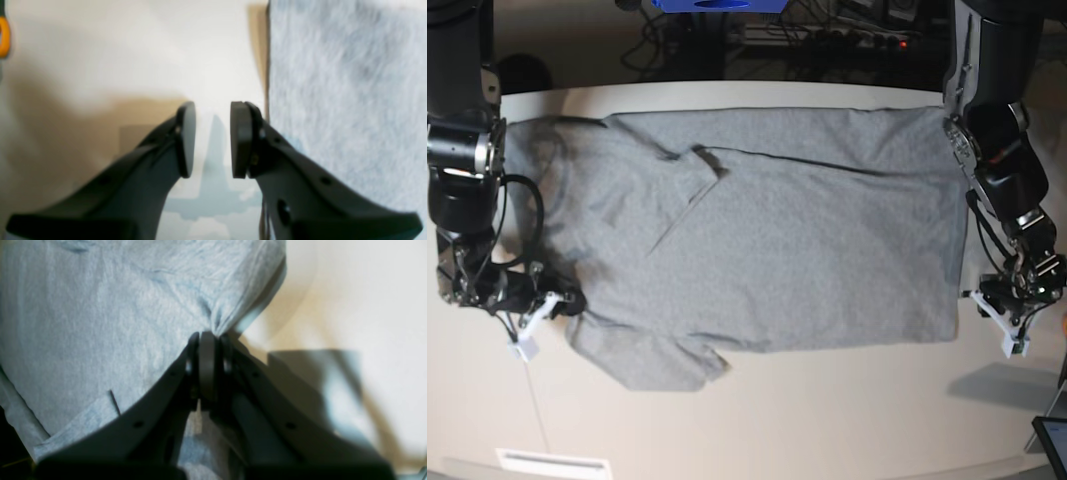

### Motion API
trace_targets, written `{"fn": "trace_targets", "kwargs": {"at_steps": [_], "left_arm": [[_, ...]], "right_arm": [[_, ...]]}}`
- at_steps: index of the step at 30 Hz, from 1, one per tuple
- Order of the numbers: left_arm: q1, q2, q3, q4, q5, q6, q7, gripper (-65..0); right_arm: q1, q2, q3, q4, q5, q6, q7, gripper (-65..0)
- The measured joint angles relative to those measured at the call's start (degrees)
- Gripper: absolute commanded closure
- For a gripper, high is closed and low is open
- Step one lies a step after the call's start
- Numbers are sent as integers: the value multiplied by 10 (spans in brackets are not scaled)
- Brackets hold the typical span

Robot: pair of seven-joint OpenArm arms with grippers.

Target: Fold the T-shirt properly

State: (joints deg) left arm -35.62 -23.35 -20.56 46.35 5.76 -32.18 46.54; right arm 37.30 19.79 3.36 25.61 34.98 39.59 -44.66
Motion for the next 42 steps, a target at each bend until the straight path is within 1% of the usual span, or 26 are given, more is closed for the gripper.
{"fn": "trace_targets", "kwargs": {"at_steps": [4,6,7,10,12,19,21,24,27,31,32,35,36,38,40,42], "left_arm": [[-15,0,0,-8,0,0,0,-183],[-35,-1,0,-29,1,0,1,-185],[-46,-1,0,-47,0,0,0,-202],[-69,-3,0,-87,-1,0,0,-280],[-69,-7,0,-92,-5,0,0,-297],[-58,-23,-5,-53,-128,4,-1,-296],[-43,-27,-4,-37,-149,3,-7,-297],[-28,-30,-1,-34,-142,6,1,-302],[-31,-28,0,-34,-144,6,-31,-306],[-37,-26,-2,-34,-120,3,-31,-311],[-36,-27,-4,-34,-118,3,-28,-333],[-37,-27,-1,-34,-117,6,-28,-448],[-39,-27,-1,-35,-116,6,-28,-467],[-46,-26,-3,-57,-119,6,-36,-465],[-62,-27,-5,-103,-116,6,-45,-465],[-80,-30,-5,-163,-119,6,-70,-465]], "right_arm": [[0,0,0,0,0,0,0,-9],[0,0,0,0,0,0,0,-9],[0,0,0,0,0,0,0,-9],[0,0,0,0,0,0,0,-9],[0,0,0,0,0,0,0,-9],[0,0,0,0,0,0,0,-9],[0,0,0,0,0,0,0,-9],[0,0,0,0,0,0,0,-9],[0,0,0,0,0,0,0,-9],[0,0,0,0,0,0,0,-9],[0,0,0,0,0,0,0,-9],[0,0,0,0,0,0,0,-9],[0,0,0,0,0,0,0,-9],[0,0,0,0,0,0,0,-9],[0,0,0,0,0,0,0,-9],[0,0,0,0,-2,0,0,-9]]}}
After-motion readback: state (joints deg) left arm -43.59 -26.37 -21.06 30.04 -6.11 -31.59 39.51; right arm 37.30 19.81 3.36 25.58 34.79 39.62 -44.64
